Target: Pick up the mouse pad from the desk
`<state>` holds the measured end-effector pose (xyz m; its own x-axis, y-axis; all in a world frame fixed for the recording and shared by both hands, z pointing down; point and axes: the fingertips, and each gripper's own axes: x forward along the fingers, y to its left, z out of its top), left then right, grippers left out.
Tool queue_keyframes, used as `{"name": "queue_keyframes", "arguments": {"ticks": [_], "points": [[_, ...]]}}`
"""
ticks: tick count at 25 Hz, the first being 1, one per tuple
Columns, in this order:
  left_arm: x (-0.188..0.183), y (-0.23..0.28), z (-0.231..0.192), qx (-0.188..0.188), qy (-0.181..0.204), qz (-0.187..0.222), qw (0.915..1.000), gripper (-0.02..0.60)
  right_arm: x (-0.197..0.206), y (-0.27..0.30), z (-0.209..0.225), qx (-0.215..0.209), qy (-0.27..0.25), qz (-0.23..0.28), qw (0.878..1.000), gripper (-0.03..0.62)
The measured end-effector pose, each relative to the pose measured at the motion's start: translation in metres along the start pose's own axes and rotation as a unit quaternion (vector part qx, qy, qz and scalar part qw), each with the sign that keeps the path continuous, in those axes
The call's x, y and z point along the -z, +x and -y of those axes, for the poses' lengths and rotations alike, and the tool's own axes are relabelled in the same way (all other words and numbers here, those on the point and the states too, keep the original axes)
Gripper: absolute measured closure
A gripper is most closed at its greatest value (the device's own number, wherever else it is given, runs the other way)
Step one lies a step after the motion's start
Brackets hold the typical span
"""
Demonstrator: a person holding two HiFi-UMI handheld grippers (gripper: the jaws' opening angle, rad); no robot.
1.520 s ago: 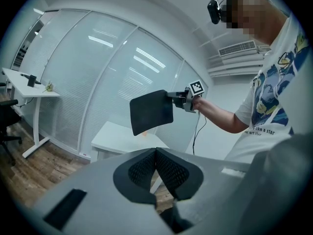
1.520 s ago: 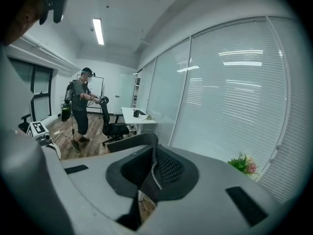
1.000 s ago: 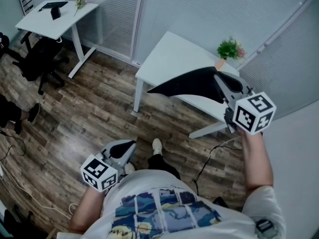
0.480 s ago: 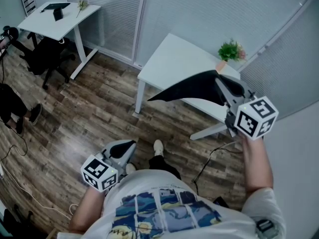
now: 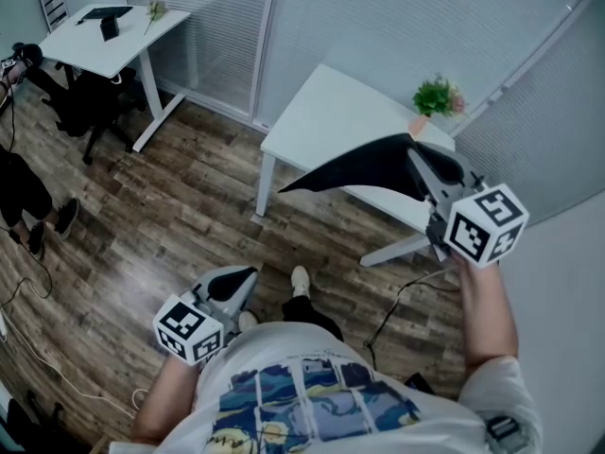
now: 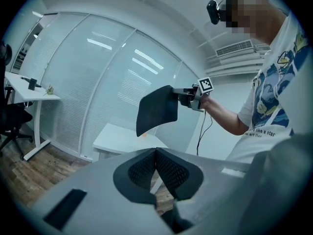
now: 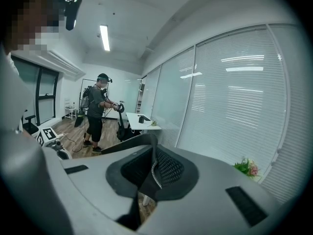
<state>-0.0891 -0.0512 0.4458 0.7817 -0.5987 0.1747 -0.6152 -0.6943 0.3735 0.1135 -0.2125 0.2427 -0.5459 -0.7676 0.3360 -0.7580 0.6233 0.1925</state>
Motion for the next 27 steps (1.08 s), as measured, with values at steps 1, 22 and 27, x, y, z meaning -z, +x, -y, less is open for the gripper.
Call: {"name": "queue_keyframes", "arguments": {"ticks": [1, 22, 27], "points": [[-0.0009, -0.0006, -0.0004, 0.0, 0.001, 0.001, 1.0, 0.578, -0.0008, 0.0, -0.0004, 0.0, -0.001, 0.0, 1.0, 0.569], [0.0032, -0.0047, -0.0023, -0.002, -0.006, -0.01, 0.9999, 0.578, -0.0001, 0.004, -0.0067, -0.003, -0.005, -0.003, 1.0, 0.57], [0.0029, -0.0034, -0.0032, -0.004, -0.005, -0.013, 0.9999, 0.578, -0.0004, 0.0058, -0.0077, -0.008, -0.004, -0.001, 1.0, 0.57]]}}
